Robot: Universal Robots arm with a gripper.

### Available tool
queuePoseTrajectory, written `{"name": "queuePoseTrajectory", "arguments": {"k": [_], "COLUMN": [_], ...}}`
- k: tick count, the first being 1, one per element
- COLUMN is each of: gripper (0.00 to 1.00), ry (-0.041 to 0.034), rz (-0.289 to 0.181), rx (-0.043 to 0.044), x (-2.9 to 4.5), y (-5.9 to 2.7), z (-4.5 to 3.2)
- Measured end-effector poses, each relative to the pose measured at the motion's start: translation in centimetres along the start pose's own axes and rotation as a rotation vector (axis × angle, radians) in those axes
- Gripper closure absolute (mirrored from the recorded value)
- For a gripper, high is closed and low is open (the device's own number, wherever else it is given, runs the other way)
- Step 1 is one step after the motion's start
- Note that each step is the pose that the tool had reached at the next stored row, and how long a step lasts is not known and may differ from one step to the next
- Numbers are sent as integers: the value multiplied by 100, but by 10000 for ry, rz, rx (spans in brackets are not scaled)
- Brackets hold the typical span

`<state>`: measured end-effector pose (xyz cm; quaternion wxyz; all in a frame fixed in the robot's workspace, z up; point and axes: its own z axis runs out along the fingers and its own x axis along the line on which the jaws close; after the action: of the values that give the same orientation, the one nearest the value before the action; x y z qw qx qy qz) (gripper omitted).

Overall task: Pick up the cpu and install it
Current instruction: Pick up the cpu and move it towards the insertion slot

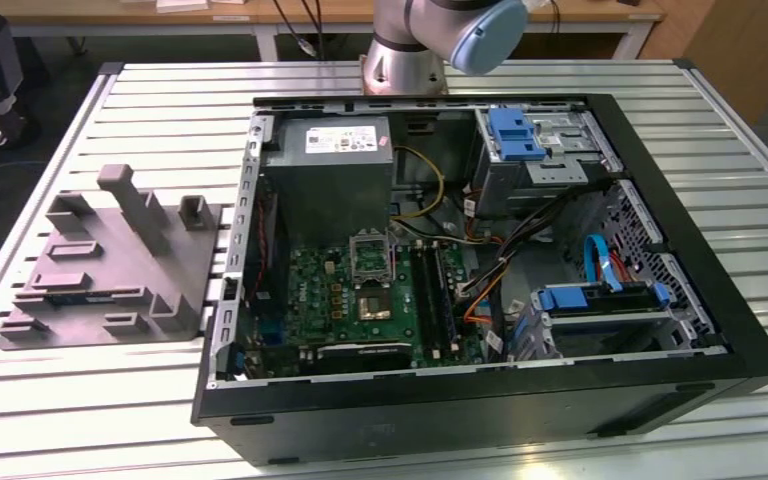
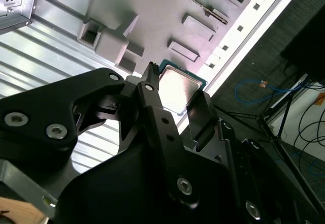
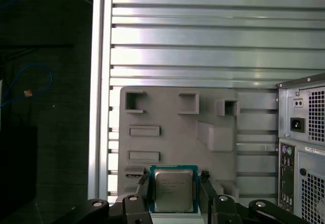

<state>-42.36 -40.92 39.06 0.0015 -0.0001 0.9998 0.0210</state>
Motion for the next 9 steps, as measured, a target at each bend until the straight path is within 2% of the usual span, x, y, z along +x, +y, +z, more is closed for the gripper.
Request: {"name": "queuePoseTrajectory", "arguments": {"k": [9], "gripper": [53], "ry": [1], "rz": [0], "rx": [0], "x": [-49], "y": [0], "z": [0]}}
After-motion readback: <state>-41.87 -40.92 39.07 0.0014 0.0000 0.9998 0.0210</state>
